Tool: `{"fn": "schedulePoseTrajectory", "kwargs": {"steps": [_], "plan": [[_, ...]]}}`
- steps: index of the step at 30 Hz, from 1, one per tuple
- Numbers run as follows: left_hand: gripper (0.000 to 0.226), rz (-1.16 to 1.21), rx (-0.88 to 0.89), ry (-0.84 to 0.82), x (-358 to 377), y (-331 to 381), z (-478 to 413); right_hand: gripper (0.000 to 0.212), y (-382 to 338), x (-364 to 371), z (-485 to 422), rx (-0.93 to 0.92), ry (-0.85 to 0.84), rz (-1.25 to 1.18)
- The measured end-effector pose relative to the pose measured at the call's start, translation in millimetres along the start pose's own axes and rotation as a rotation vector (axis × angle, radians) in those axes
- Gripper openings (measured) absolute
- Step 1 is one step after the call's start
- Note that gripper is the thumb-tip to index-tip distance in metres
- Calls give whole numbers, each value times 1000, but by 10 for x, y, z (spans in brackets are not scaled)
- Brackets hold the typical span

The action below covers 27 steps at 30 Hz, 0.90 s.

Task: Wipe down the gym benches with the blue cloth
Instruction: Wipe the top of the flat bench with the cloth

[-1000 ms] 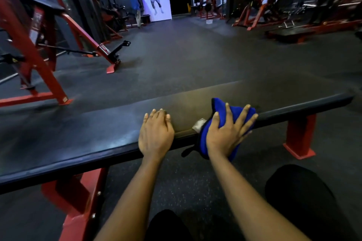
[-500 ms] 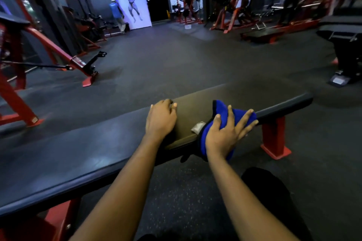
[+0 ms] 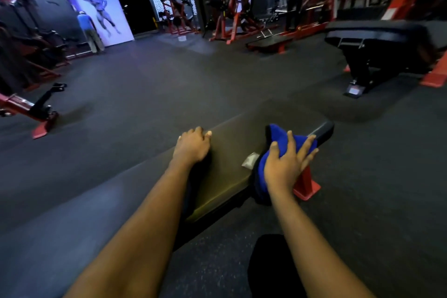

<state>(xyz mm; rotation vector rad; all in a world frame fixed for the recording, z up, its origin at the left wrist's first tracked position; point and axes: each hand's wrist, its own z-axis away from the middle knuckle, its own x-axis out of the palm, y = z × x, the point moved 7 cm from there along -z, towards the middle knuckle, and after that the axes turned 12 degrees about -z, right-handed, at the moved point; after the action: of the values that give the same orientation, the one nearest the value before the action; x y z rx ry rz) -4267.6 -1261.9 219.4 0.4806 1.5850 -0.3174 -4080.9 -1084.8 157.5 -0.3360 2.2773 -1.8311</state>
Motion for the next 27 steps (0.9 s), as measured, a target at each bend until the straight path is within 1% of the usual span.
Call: {"fn": "schedulePoseTrajectory", "kwargs": {"steps": [2, 4, 8, 10, 13, 22, 27], "plan": [[51, -6, -10, -33, 68, 41, -109, 53, -10, -137, -463, 66, 19, 41], [53, -68, -15, -56, 132, 86, -160, 52, -12, -212, -678, 106, 31, 47], [61, -169, -67, -53, 140, 133, -230, 59, 22, -155, -421, 47, 39, 29], [64, -198, -80, -70, 151, 179, -293, 62, 92, -124, -399, 73, 6, 54], [64, -239, -98, -63, 166, 188, -353, 58, 94, -140, -703, 154, -23, 96], [60, -220, -104, -44, 143, 116, -407, 52, 101, -265, -1356, 256, -30, 236], [62, -209, -131, -62, 108, 151, -431, 52, 102, -328, -1650, 301, -42, 369]]}}
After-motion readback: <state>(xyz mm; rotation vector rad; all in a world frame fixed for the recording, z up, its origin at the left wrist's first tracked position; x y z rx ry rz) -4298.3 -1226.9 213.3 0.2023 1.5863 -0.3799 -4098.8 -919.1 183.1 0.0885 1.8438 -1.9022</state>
